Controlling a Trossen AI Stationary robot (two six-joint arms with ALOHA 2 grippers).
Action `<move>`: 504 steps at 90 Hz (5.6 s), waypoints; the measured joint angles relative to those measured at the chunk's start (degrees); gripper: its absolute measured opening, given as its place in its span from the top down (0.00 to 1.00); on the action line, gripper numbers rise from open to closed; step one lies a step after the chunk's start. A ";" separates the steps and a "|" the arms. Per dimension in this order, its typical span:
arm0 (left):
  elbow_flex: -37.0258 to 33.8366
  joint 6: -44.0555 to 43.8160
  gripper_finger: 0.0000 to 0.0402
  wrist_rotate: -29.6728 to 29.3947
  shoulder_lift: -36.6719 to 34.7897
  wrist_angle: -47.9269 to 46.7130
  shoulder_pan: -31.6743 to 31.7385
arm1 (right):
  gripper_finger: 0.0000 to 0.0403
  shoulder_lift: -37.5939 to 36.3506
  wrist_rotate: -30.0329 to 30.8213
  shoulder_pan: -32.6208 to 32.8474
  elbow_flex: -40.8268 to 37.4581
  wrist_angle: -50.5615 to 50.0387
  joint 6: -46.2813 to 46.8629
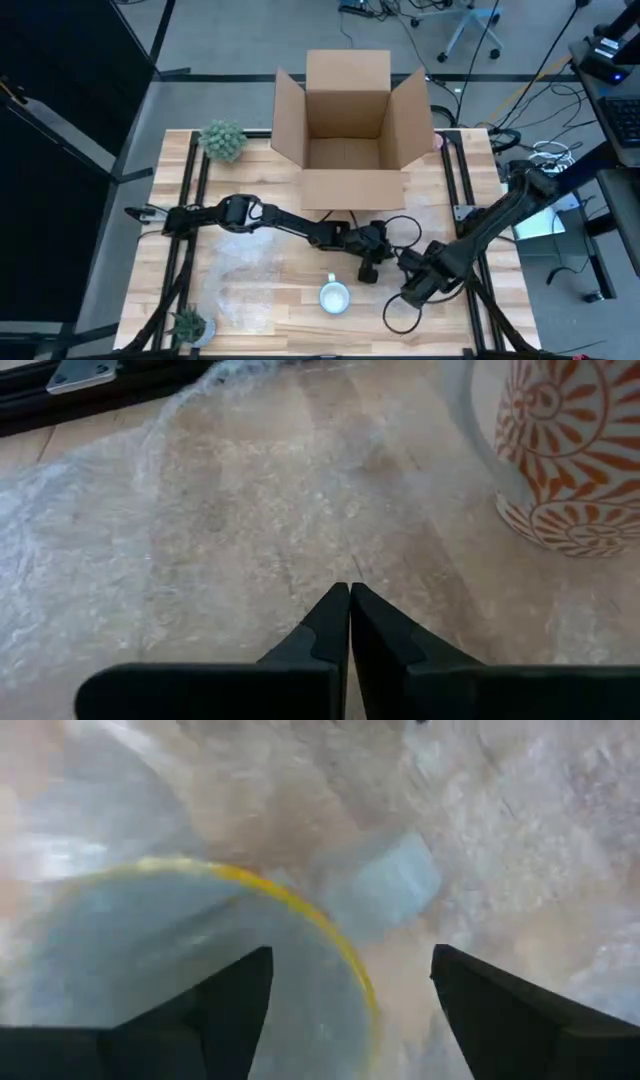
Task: Wrap mug
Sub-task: Wrap the yellow mug with the bubble wrap
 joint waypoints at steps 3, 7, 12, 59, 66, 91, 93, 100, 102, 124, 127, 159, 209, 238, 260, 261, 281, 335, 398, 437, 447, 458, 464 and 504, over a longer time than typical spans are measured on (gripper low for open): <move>0.00 0.00 1.00 -0.01 0.00 -0.02 0.00 | 0.36 -1.63 0.01 0.00 0.00 0.01 0.24; 0.00 0.02 1.00 -0.02 0.00 -0.12 0.00 | 0.36 -3.74 0.02 0.00 0.00 0.04 0.93; 0.00 0.02 1.00 0.00 -0.03 -0.35 -0.02 | 0.36 -5.87 0.02 0.00 0.00 0.08 1.41; 0.07 3.88 1.00 -14.75 -16.91 -23.85 2.92 | 0.36 -8.38 11.98 2.13 0.07 -0.16 5.51; 0.07 -1.08 1.00 -12.03 -16.36 -25.28 5.07 | 0.36 -7.02 13.31 2.72 0.07 -0.17 5.63; -0.03 -7.57 0.89 -3.89 -12.28 -24.88 8.30 | 0.36 -2.58 15.89 3.50 0.13 -0.48 4.25; -0.02 -7.56 0.87 -3.89 -12.14 -24.70 8.33 | 0.36 -2.27 15.97 3.50 0.14 -0.50 4.22; -0.02 -7.48 0.78 -3.91 -11.91 -24.86 8.35 | 0.36 -1.33 16.92 3.52 0.22 -0.40 4.36; -0.02 -7.46 0.75 -3.91 -11.91 -24.90 8.35 | 0.36 -1.03 17.50 3.63 0.22 -0.34 4.67; 0.05 -7.82 0.50 -8.33 -10.47 -26.50 7.98 | 0.36 3.39 21.51 4.18 0.20 4.44 7.14; 0.10 -8.14 0.49 -10.26 -9.98 -26.48 7.77 | 0.36 4.06 21.21 4.31 0.15 5.30 7.18; 0.00 -9.11 0.52 -12.13 -9.62 -29.58 7.04 | 0.36 3.61 14.36 6.27 0.15 8.90 8.29; 0.24 -9.28 0.63 -11.80 -5.11 -30.65 6.53 | 0.36 -2.33 5.62 9.14 0.13 3.71 14.70; 0.01 -5.60 0.98 -7.32 -5.04 -26.02 5.54 | 0.36 -4.49 4.53 9.14 0.13 1.31 14.72; -0.21 -5.44 1.00 -5.59 -7.00 -24.62 3.88 | 0.36 -6.07 3.20 9.14 0.13 -2.84 14.97; -0.22 -5.41 1.00 -5.56 -7.21 -24.86 3.81 | 0.36 -6.10 3.11 9.14 0.13 -3.03 15.07; -0.12 -4.00 1.00 -5.16 -9.84 -22.94 3.00 | 0.36 -6.25 3.09 9.14 0.13 -4.43 16.18; -0.04 -4.57 1.00 4.85 -17.18 -12.24 -1.98 | 0.36 -6.11 3.86 13.73 0.13 -5.88 25.57; -0.04 -4.43 1.00 11.48 -17.53 -3.88 -4.50 | 0.35 -6.66 13.36 16.61 11.15 -12.52 25.00; 0.07 -4.07 1.00 12.03 -16.32 -2.36 -5.05 | 0.36 -6.64 31.31 16.61 11.15 -9.29 12.06; 0.04 -4.11 1.00 12.00 -15.98 -2.85 -5.01 | 0.36 -6.62 38.67 16.61 11.15 -9.63 9.98; 0.09 -4.13 1.00 12.00 -15.58 -2.48 -5.01 | 0.35 -6.62 44.97 16.51 11.15 -9.65 8.70; 0.04 -4.13 1.00 11.98 -15.30 -2.71 -5.03 | 0.36 -6.62 47.20 16.05 11.14 -9.75 8.14; 0.02 -4.53 1.00 11.96 -15.37 -0.30 -5.29 | 0.36 -6.57 34.92 12.21 6.54 -7.71 8.39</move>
